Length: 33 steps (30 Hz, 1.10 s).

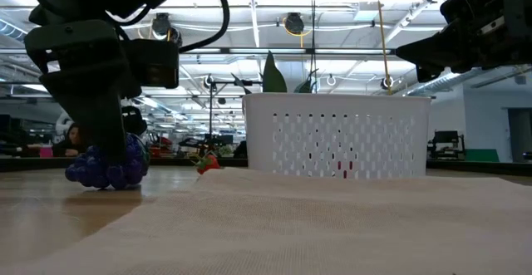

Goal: Pick and placing Produce into tupperware
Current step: Put the grapes into the basket

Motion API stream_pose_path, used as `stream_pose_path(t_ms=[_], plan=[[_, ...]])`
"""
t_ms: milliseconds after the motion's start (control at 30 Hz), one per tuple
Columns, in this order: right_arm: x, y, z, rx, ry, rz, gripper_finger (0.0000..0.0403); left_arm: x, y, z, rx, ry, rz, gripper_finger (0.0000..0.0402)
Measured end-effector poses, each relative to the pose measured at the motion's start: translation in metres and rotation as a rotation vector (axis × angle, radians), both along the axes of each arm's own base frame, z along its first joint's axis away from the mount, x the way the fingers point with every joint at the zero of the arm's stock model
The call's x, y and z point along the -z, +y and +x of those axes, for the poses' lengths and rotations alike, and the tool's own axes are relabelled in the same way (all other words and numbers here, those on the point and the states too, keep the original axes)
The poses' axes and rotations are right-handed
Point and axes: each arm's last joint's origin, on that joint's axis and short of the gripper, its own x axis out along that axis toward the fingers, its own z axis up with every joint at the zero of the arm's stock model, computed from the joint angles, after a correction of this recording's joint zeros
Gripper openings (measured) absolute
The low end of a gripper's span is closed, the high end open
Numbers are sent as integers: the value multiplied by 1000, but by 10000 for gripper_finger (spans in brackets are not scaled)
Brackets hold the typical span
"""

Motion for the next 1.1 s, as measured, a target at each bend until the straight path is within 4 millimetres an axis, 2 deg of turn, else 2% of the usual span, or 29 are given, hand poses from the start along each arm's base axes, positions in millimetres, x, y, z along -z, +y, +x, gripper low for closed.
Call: stream_pose_path(t_ms=[567,667,933,1100], plan=[[0,0,0,0,0,0,0,1,-3,-1,4,-6,37,384],[0,0,0,0,0,0,0,2,-2,-2,12,-4,44,352],[0,0,0,0,0,0,0,2,-1,-2,9,-3,60,235],[0,0,0,0,0,0,0,-1,-2,-2,28,-15,38,184]])
